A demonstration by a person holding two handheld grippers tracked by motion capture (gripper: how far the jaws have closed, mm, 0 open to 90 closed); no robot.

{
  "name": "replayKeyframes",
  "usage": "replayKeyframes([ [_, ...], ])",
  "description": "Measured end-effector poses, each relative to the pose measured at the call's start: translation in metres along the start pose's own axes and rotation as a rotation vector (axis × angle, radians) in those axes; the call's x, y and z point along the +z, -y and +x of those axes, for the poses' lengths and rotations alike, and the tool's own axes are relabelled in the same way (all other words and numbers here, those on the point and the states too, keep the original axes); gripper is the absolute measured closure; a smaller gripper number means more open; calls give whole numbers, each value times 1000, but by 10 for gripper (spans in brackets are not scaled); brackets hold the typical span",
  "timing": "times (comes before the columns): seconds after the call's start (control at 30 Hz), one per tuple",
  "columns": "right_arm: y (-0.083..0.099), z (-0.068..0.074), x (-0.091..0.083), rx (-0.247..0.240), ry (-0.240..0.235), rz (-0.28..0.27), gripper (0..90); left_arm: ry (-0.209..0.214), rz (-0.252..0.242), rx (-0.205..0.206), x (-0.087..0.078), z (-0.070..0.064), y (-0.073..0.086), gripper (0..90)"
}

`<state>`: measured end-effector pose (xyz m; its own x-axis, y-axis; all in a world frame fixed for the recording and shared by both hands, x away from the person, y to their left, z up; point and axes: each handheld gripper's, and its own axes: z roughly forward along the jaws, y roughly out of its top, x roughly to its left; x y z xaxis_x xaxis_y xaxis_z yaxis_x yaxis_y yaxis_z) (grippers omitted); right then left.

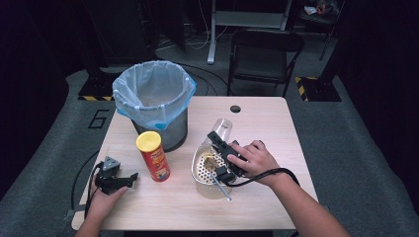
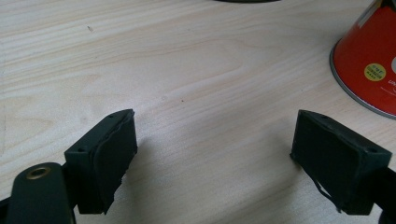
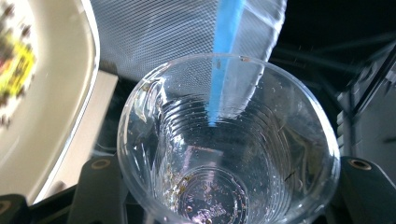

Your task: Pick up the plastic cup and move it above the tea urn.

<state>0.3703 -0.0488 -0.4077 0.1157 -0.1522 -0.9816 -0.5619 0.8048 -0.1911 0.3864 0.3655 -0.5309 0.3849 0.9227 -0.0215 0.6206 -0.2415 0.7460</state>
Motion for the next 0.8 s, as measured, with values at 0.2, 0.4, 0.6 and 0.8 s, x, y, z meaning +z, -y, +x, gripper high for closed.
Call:
replayKeyframes([
  [0.2, 11, -19, 1, 318, -19, -19, 369, 0, 0, 0, 0, 0, 0, 137],
  [0.4, 23, -33, -2, 732, -83, -51, 366, 0, 0, 0, 0, 0, 0, 137],
  [0.6, 47, -41, 0, 1164, -201, -92, 364, 0, 0, 0, 0, 0, 0, 137],
  [0.8, 65, -38, 1, 1534, -338, -138, 361, 0, 0, 0, 0, 0, 0, 137],
])
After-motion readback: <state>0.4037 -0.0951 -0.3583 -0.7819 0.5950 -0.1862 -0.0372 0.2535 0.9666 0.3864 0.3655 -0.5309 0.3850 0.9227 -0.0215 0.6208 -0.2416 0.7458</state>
